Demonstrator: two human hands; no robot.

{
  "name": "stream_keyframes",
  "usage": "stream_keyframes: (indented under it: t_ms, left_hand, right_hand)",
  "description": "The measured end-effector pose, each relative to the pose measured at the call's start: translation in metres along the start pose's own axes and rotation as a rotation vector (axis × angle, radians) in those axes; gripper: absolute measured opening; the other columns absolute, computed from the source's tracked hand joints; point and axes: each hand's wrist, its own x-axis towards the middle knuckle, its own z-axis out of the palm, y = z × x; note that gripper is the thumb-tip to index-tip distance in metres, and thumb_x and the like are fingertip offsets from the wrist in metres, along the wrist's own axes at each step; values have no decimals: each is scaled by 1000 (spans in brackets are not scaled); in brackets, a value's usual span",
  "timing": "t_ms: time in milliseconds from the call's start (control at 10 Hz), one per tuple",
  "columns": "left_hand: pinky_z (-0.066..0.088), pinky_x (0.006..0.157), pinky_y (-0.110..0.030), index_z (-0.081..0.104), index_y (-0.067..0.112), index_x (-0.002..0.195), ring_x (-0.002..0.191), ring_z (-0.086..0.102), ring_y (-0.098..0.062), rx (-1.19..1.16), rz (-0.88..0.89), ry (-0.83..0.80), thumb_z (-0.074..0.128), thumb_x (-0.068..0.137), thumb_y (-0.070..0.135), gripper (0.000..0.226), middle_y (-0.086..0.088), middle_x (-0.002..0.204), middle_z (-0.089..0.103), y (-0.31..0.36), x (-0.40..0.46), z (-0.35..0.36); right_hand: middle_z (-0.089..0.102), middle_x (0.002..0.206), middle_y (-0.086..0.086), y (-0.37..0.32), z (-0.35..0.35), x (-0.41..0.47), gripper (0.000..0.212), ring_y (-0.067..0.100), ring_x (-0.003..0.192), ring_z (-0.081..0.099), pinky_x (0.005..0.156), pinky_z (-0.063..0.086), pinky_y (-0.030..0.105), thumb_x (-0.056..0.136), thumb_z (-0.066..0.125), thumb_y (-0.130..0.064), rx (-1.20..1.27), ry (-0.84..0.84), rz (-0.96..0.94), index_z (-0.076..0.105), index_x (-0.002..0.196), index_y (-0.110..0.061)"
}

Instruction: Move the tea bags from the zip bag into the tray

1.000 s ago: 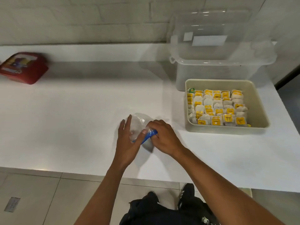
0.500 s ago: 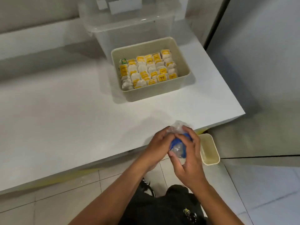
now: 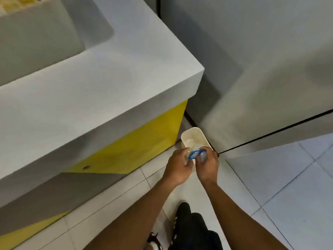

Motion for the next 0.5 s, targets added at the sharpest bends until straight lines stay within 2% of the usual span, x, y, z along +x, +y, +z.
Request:
stream_keyframes:
  t_ms: [100, 200, 300, 400, 500]
  left_hand:
    - [39, 98, -20, 52, 27, 138, 128, 50, -13, 75, 44, 63, 57, 97, 27, 41, 5, 141, 52, -40, 57, 46]
    - [41, 99, -22, 52, 28, 138, 127, 50, -13, 142, 112, 61, 56, 98, 27, 41, 5, 142, 52, -66, 97, 75]
    - [42, 101, -25, 55, 28, 136, 126, 52, -15, 194, 166, 54, 56, 98, 27, 38, 4, 141, 53, -97, 150, 104]
    - [40, 101, -23, 58, 27, 133, 125, 52, -16, 231, 200, 44, 56, 97, 28, 36, 1, 139, 55, -111, 176, 117]
    - [41, 101, -27, 59, 22, 134, 122, 55, -20, 284, 216, 50, 55, 97, 30, 37, -4, 135, 59, -117, 200, 125]
  right_hand:
    - [60, 115, 16, 77, 54, 59, 30, 31, 105, 56, 80, 34, 18, 86, 64, -4, 1, 63, 160, 63, 115, -6]
    - [62, 115, 16, 127, 93, 98, 32, 32, 107, 57, 85, 36, 21, 84, 66, -6, 17, 94, 205, 64, 115, -8]
    - [60, 125, 13, 183, 142, 145, 43, 31, 116, 56, 101, 39, 32, 86, 68, -16, -19, 14, 241, 59, 128, -14]
    - [54, 132, 12, 207, 164, 164, 59, 34, 124, 50, 106, 39, 40, 87, 66, -26, -126, -139, 258, 46, 141, -20]
    - [55, 133, 11, 213, 177, 176, 52, 33, 124, 51, 103, 43, 39, 88, 62, -24, -136, -121, 223, 50, 139, -20]
